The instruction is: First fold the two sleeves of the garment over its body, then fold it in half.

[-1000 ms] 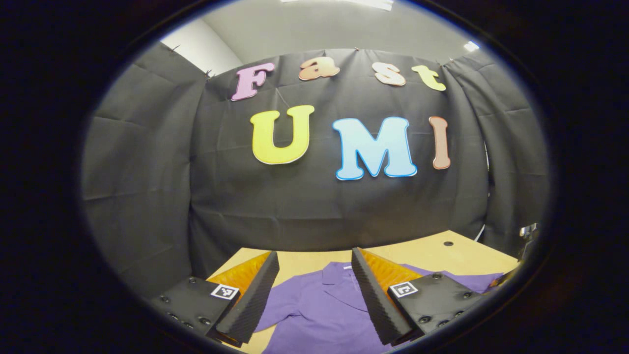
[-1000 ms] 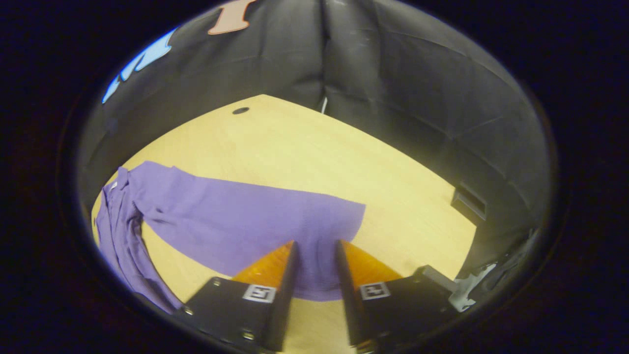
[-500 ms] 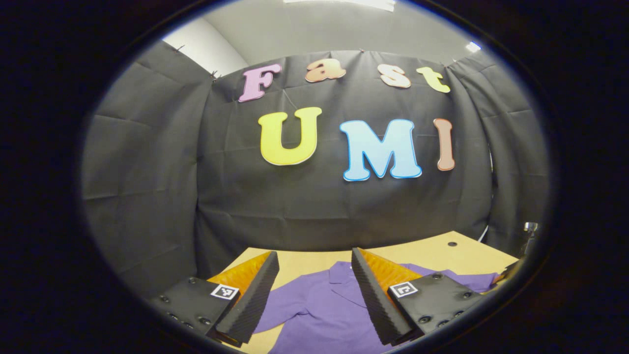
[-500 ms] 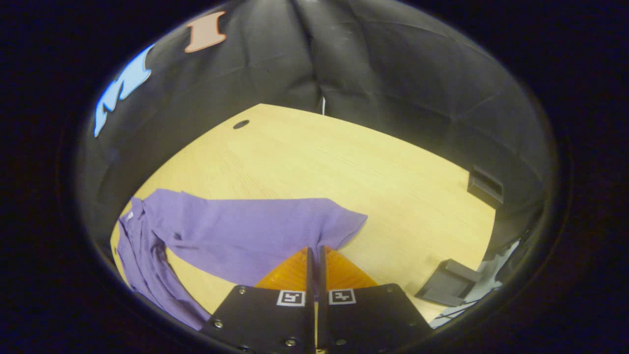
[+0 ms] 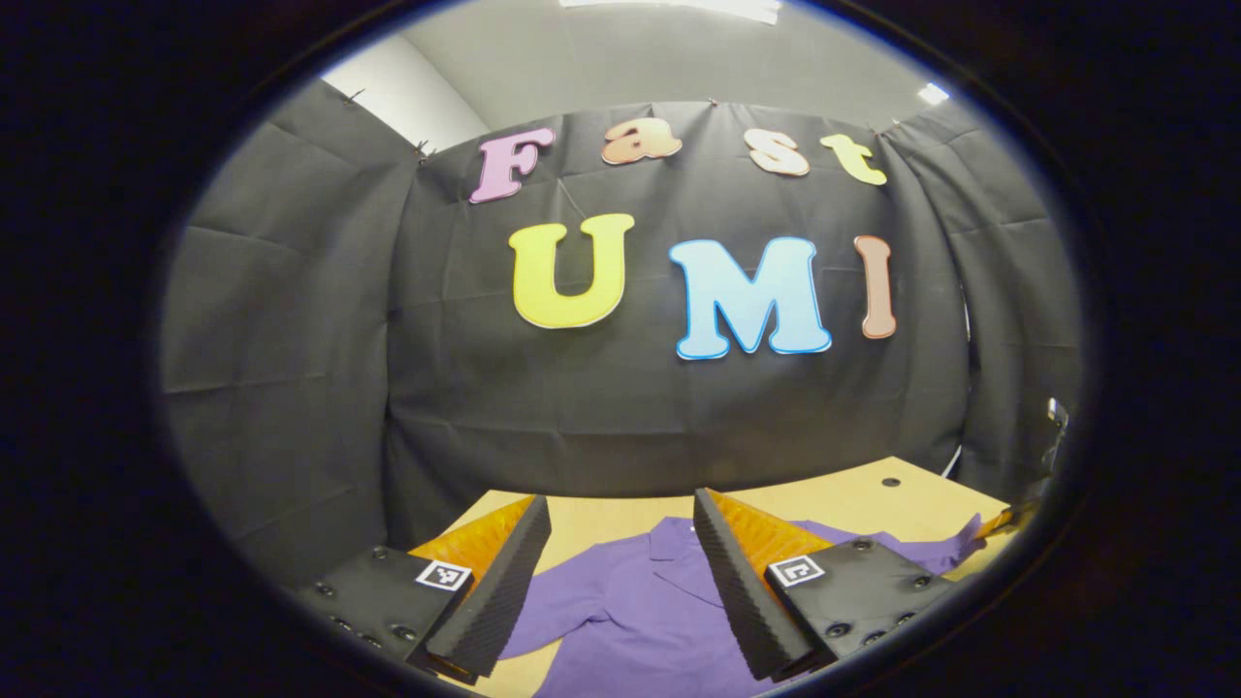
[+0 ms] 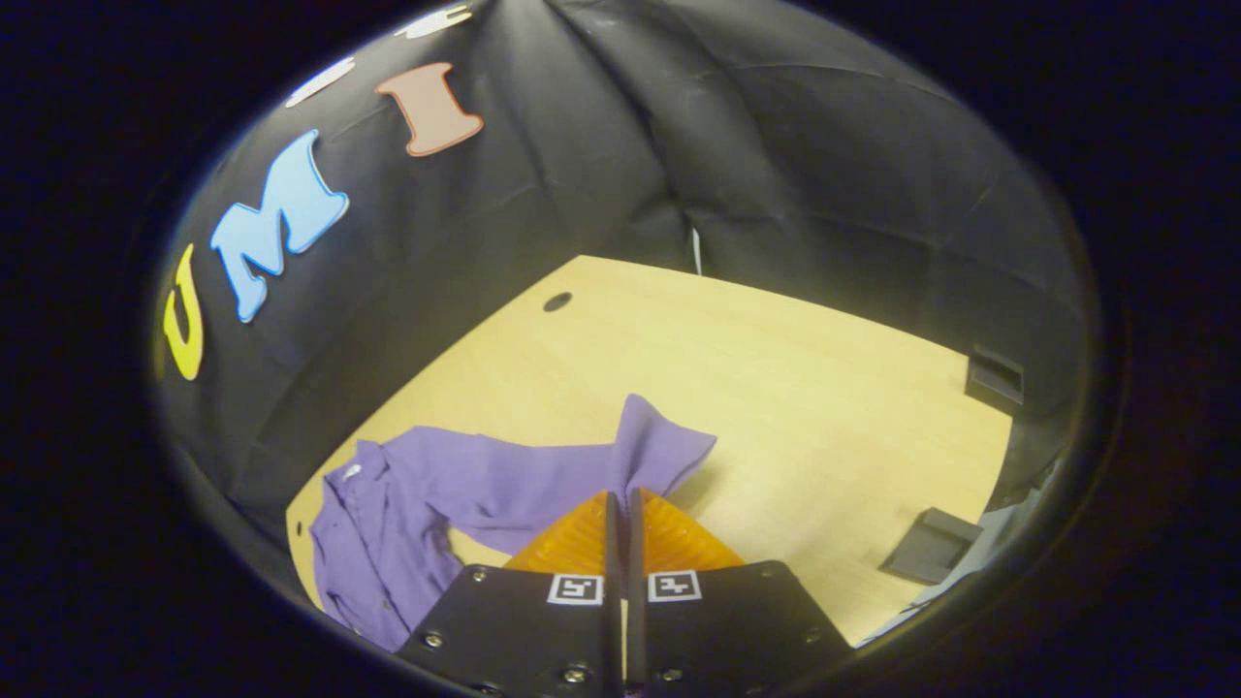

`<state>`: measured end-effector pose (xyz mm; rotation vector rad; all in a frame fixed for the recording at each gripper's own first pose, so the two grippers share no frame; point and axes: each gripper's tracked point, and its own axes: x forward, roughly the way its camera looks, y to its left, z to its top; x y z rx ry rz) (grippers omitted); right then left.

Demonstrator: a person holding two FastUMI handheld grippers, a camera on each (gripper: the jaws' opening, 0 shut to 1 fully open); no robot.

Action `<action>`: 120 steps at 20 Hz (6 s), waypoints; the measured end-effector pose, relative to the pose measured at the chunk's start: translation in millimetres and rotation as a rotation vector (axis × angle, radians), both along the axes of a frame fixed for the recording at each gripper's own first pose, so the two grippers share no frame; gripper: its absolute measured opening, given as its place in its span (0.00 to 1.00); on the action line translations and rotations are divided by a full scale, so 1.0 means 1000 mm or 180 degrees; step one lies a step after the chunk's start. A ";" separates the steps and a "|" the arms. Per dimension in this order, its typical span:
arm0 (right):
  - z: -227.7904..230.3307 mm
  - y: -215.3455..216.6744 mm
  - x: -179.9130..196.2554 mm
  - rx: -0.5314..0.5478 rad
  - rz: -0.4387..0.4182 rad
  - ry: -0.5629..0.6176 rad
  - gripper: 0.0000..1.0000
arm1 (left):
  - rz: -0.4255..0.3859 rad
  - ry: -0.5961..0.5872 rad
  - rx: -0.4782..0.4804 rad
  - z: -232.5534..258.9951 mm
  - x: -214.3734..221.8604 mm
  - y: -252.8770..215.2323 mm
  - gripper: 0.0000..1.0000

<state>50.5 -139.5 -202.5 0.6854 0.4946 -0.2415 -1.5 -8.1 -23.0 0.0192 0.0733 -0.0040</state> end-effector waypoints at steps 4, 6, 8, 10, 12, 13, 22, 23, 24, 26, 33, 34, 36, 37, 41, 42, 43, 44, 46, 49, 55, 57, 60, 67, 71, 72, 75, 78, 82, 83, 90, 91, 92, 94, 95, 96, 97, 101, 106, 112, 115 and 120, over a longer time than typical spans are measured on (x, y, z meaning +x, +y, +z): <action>0.035 0.030 0.021 -0.0038 0.0202 -0.0218 0.02 | 0.0049 -0.0009 0.0009 -0.001 -0.001 0.010 0.95; 0.051 0.043 0.032 -0.0130 0.0311 -0.0301 0.03 | 0.0102 0.0001 0.0009 -0.002 -0.002 0.018 0.95; 0.066 0.062 0.043 -0.0221 0.0440 -0.0381 0.02 | 0.0163 0.0022 0.0002 -0.005 -0.004 0.027 0.94; 0.083 0.083 0.053 -0.0253 0.0564 -0.0472 0.02 | 0.0222 0.0042 0.0002 -0.007 -0.007 0.036 0.94; 0.096 0.105 0.061 -0.0290 0.0700 -0.0551 0.02 | 0.0283 0.0054 0.0005 -0.009 -0.010 0.046 0.94; 0.102 0.118 0.067 -0.0309 0.0773 -0.0588 0.02 | 0.0315 0.0066 0.0002 -0.011 -0.010 0.050 0.94; 0.162 0.229 0.102 -0.0454 0.1383 -0.0888 0.03 | 0.0467 0.0119 -0.0110 -0.024 -0.017 0.084 0.95; 0.165 0.243 0.104 -0.0471 0.1457 -0.0903 0.03 | 0.0467 0.0126 -0.0117 -0.026 -0.017 0.087 0.95; 0.169 0.257 0.107 -0.0484 0.1537 -0.0909 0.03 | 0.0476 0.0132 -0.0122 -0.029 -0.019 0.091 0.96; 0.173 0.288 0.109 -0.0524 0.1688 -0.0922 0.02 | 0.0491 0.0164 -0.0122 -0.035 -0.022 0.100 0.96; 0.167 0.397 0.110 -0.0674 0.2242 -0.0919 0.00 | 0.0746 0.0241 -0.0221 -0.048 -0.049 0.149 0.96; 0.161 0.411 0.110 -0.0706 0.2317 -0.0902 0.02 | 0.0793 0.0257 -0.0232 -0.050 -0.054 0.157 0.96; 0.147 0.436 0.107 -0.0769 0.2450 -0.0837 0.00 | 0.0895 0.0276 -0.0220 -0.053 -0.064 0.173 0.94; 0.140 0.448 0.105 -0.0802 0.2513 -0.0793 0.03 | 0.0940 0.0275 -0.0208 -0.053 -0.069 0.179 0.94; 0.111 0.479 0.103 -0.0959 0.2672 -0.0640 0.02 | 0.1080 0.0296 -0.0203 -0.056 -0.085 0.199 0.94; 0.104 0.482 0.102 -0.1011 0.2687 -0.0601 0.02 | 0.1101 0.0294 -0.0205 -0.057 -0.088 0.202 0.95; 0.098 0.485 0.101 -0.1061 0.2704 -0.0566 0.03 | 0.1126 0.0294 -0.0201 -0.058 -0.090 0.206 0.95; 0.093 0.488 0.099 -0.1105 0.2722 -0.0536 0.03 | 0.1145 0.0298 -0.0198 -0.060 -0.092 0.208 0.95; 0.085 0.494 0.097 -0.1186 0.2771 -0.0505 0.05 | 0.1179 0.0314 -0.0213 -0.063 -0.096 0.213 0.96; 0.079 0.498 0.094 -0.1291 0.2816 -0.0496 0.10 | 0.1229 0.0335 -0.0249 -0.067 -0.099 0.220 0.95; 0.089 0.493 0.084 -0.1431 0.2816 -0.0595 0.93 | 0.1319 0.0383 -0.0319 -0.078 -0.099 0.230 0.95; 0.099 0.487 0.080 -0.1445 0.2780 -0.0679 0.93 | 0.1353 0.0412 -0.0358 -0.085 -0.099 0.231 0.95; 0.122 0.476 0.070 -0.1454 0.2733 -0.0832 0.93 | 0.1446 0.0462 -0.0411 -0.096 -0.099 0.235 0.95; 0.176 0.442 0.026 -0.1410 0.2664 -0.1153 0.93 | 0.1962 0.0744 -0.0603 -0.156 -0.115 0.274 0.95; 0.195 0.406 0.001 -0.1508 0.2493 -0.1247 0.93 | 0.2160 0.1012 -0.0666 -0.203 -0.123 0.295 0.95; 0.199 0.396 -0.004 -0.1551 0.2454 -0.1264 0.93 | 0.2193 0.1076 -0.0701 -0.212 -0.124 0.299 0.96; 0.200 0.365 -0.017 -0.1826 0.2304 -0.1298 0.93 | 0.2270 0.1317 -0.0724 -0.245 -0.128 0.307 0.96; 0.186 0.351 -0.032 -0.1969 0.2276 -0.1190 0.93 | 0.2299 0.1482 -0.0821 -0.268 -0.132 0.311 0.97; 0.174 0.349 -0.044 -0.1807 0.2203 -0.1045 0.93 | 0.2285 0.1617 -0.0955 -0.286 -0.132 0.311 0.95; 0.171 0.351 -0.047 -0.1769 0.2199 -0.1015 0.93 | 0.2261 0.1655 -0.0979 -0.292 -0.130 0.310 0.96; 0.169 0.349 -0.053 -0.1765 0.2275 -0.0992 0.93 | 0.2302 0.1821 -0.0887 -0.308 -0.126 0.306 0.99; 0.168 0.349 -0.053 -0.1766 0.2280 -0.0995 0.93 | 0.2338 0.1853 -0.0824 -0.311 -0.127 0.309 0.99; 0.167 0.348 -0.053 -0.1760 0.2290 -0.0992 0.93 | 0.2357 0.1879 -0.0757 -0.311 -0.127 0.310 0.96; 0.164 0.346 -0.054 -0.1711 0.2315 -0.0969 0.93 | 0.2286 0.1846 -0.0751 -0.311 -0.121 0.306 0.79; 0.162 0.345 -0.052 -0.1683 0.2319 -0.0956 0.93 | 0.2248 0.1850 -0.0737 -0.311 -0.120 0.306 0.70; 0.160 0.343 -0.050 -0.1662 0.2322 -0.0938 0.93 | 0.2218 0.1863 -0.0728 -0.311 -0.117 0.304 0.62; 0.156 0.340 -0.050 -0.1644 0.2325 -0.0908 0.93 | 0.2195 0.1857 -0.0735 -0.312 -0.113 0.299 0.53; 0.151 0.324 -0.046 -0.1575 0.2281 -0.0855 0.93 | 0.2163 0.1909 -0.0623 -0.312 -0.108 0.295 0.29; 0.147 0.294 -0.041 -0.1504 0.2113 -0.0802 0.93 | 0.2080 0.1999 -0.0633 -0.309 -0.101 0.288 0.07; 0.128 0.259 -0.037 -0.1382 0.1946 -0.0659 0.93 | 0.1889 0.1901 -0.0998 -0.278 -0.079 0.265 0.07; 0.123 0.243 -0.034 -0.1305 0.1864 -0.0627 0.93 | 0.1762 0.1739 -0.1151 -0.245 -0.056 0.244 0.07; 0.117 0.212 -0.027 -0.1215 0.1738 -0.0624 0.93 | 0.1345 0.1454 -0.1241 -0.184 0.000 0.183 0.07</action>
